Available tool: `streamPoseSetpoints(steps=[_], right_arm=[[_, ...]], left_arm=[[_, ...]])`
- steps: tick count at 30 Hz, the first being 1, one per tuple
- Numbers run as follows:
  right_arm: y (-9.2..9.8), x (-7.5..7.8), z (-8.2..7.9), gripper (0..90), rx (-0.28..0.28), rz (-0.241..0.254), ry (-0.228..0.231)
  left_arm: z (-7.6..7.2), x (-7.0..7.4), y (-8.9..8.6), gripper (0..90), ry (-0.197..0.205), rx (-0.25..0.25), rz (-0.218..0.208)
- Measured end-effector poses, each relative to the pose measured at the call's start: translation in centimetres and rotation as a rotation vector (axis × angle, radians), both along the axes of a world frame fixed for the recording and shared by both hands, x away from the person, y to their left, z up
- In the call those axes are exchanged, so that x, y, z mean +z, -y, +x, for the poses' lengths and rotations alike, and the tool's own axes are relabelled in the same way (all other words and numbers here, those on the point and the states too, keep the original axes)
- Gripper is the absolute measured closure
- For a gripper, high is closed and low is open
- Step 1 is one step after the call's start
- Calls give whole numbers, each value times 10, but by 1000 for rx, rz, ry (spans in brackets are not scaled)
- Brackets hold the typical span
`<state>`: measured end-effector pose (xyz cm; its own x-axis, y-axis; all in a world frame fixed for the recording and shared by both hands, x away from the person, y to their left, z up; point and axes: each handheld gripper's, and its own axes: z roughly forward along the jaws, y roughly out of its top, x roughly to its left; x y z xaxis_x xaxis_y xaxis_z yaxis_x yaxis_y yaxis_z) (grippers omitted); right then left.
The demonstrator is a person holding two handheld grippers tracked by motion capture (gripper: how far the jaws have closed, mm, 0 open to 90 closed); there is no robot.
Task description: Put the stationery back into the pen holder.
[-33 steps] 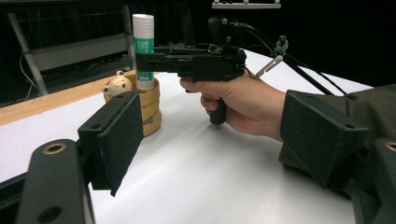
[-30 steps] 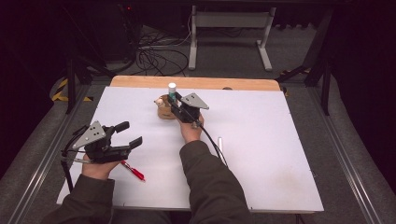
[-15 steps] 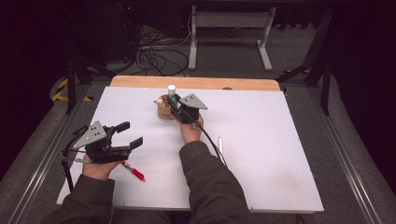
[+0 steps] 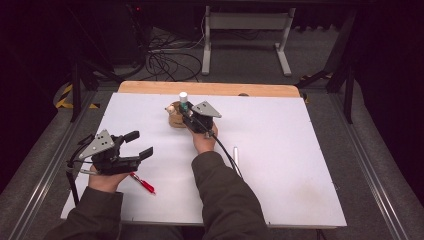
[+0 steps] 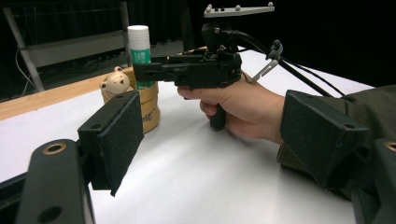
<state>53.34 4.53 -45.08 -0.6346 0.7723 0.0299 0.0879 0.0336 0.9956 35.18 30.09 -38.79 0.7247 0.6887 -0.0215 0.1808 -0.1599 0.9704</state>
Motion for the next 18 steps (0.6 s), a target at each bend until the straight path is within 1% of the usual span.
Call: streamPoseSetpoints(steps=[10,12,14,18], right_arm=[[1,1,0,633,2,-7,-4],[1,3,0,610,7,5,8],[1,6,-2,610,9,9,17],[2,9,-4,592,16,4,21]], left_arm=[[0,0,1,225,-2,-1,-1],[0,0,1,225,-3,-1,-2],[0,-1,1,224,-4,-1,-1],[0,-1,2,225,-3,-3,0]])
